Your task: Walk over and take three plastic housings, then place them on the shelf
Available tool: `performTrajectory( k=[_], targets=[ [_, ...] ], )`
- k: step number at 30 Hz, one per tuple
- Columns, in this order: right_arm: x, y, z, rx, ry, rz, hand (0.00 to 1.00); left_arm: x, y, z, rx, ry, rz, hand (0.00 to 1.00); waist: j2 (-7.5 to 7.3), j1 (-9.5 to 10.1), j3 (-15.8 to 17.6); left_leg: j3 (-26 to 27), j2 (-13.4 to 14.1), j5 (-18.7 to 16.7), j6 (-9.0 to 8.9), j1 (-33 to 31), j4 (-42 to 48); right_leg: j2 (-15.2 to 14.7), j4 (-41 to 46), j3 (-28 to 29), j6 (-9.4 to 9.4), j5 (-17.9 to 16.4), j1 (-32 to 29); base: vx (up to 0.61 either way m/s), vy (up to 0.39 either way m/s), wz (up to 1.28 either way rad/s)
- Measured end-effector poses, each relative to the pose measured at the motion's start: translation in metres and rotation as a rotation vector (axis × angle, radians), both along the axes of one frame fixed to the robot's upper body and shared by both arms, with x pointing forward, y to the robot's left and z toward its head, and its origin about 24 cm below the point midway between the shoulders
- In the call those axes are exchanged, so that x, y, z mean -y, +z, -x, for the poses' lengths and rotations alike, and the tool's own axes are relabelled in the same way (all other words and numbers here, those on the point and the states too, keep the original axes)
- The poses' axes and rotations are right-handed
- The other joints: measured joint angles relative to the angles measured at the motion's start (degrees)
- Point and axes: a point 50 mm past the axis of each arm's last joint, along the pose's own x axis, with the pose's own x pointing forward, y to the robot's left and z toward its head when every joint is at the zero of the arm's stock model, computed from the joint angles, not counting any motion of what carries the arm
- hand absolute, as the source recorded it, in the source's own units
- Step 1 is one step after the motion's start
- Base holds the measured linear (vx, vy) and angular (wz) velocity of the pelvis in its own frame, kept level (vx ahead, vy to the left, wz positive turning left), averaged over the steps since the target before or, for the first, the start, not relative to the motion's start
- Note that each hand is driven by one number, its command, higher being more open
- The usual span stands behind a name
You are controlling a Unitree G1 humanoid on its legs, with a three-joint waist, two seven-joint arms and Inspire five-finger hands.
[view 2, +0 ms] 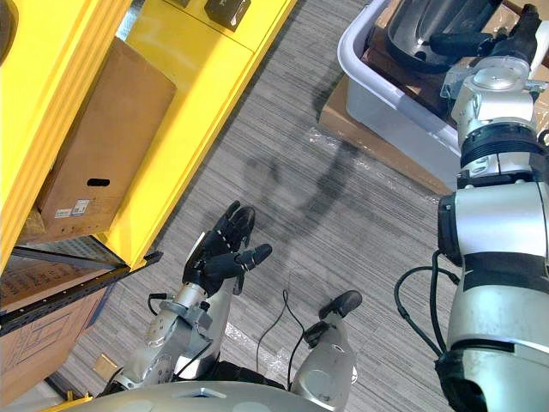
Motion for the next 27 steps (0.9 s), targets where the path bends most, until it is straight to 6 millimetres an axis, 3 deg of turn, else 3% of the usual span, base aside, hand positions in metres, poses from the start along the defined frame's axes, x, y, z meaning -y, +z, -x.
performTrajectory(
  k=[5, 10, 22, 26, 27],
  targets=[
    [0.025, 0.007, 0.017, -0.039, -0.026, -0.019, 0.00, -0.002, -0.003, 0.001, -0.008, 0.001, -0.010, 1.00, -0.86, -0.11, 0.5, -0.2, 0.0, 1.4, 0.01, 0.0, -1.8, 0.0, 0.5, -0.7, -0.38, -0.3, -0.8, -0.03, -0.011, 0.01],
    [0.038, -0.017, 0.024, -0.172, -0.067, -0.094, 0.00, -0.008, -0.005, 0.001, -0.024, 0.023, 0.011, 1.00, -0.90, -0.13, 0.5, -0.7, 0.5, 1.8, -0.06, 0.1, -1.8, 0.0, 2.4, -1.0, -1.07, -0.9, -0.9, -0.02, -0.012, 0.01],
    [0.030, -0.042, 0.018, -0.239, -0.101, -0.178, 0.00, -0.043, -0.002, 0.005, -0.015, 0.150, -0.015, 1.00, -1.62, -1.63, 0.6, -1.3, 1.1, 3.0, -0.08, 1.2, -2.0, 0.0, 5.7, -0.7, -2.18, -2.2, -0.6, -0.07, -0.020, 0.02],
    [0.034, -0.056, 0.021, -0.255, -0.133, -0.190, 0.00, -0.052, 0.002, 0.002, 0.006, 0.167, -0.026, 1.00, -2.41, -2.08, 0.8, -0.4, 1.1, 3.3, 0.02, 2.4, -2.2, -0.2, 6.0, 0.7, -2.02, -3.6, -0.1, -0.10, -0.039, -0.09],
    [0.035, -0.059, 0.021, -0.256, -0.147, -0.178, 0.00, -0.052, 0.006, 0.002, 0.032, 0.155, -0.025, 1.00, -2.63, -2.57, 0.8, -0.5, 1.2, 3.4, -0.20, 2.5, -2.3, -0.2, 6.1, 0.9, -1.20, -4.2, 0.0, -0.13, -0.067, -0.02]
  ],
)
